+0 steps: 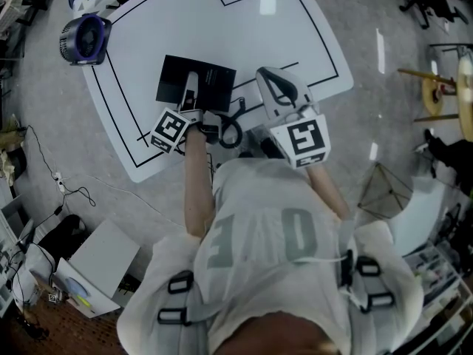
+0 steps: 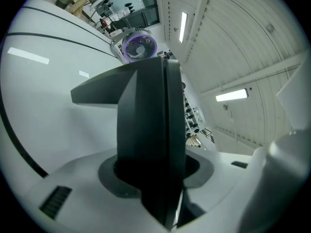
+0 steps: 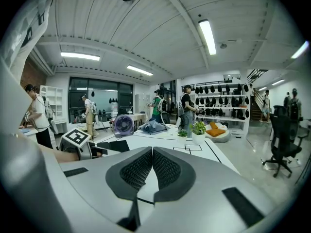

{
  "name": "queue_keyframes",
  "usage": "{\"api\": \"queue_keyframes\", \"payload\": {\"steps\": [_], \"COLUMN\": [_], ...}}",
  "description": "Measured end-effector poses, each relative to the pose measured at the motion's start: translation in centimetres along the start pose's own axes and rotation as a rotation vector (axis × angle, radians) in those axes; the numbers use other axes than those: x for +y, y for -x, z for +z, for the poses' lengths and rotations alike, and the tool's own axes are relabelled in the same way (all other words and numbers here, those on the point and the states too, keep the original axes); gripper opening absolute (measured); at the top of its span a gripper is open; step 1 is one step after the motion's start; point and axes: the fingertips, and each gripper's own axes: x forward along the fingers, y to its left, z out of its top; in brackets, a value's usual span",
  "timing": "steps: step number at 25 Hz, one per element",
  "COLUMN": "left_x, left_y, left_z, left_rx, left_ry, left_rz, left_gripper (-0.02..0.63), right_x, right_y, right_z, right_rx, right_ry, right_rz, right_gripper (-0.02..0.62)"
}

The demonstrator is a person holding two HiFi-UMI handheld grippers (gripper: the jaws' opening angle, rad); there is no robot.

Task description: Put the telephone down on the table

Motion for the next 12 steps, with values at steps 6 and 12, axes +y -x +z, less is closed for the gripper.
{"api": "queue_keyframes", "payload": {"steps": [6, 12], "left_x": [0.6, 1.3], "left_y": [0.1, 0.7], "left_z": [0.1, 0.6], "left_rx": [-0.027, -0.090], "left_ry": [0.011, 0.033], "left_rz": [0.068, 0.161], "left_gripper": [0.205, 0.256], "right_x": [-0.3, -0.3], "right_y": [0.6, 0.9], "right_z": [0.0, -0.1], "right_rx": [-0.009, -0.008], "right_ry": [-0.002, 0.003], "right_rz": [-0.010, -0.006], "right_gripper": [0.008, 0.008]}}
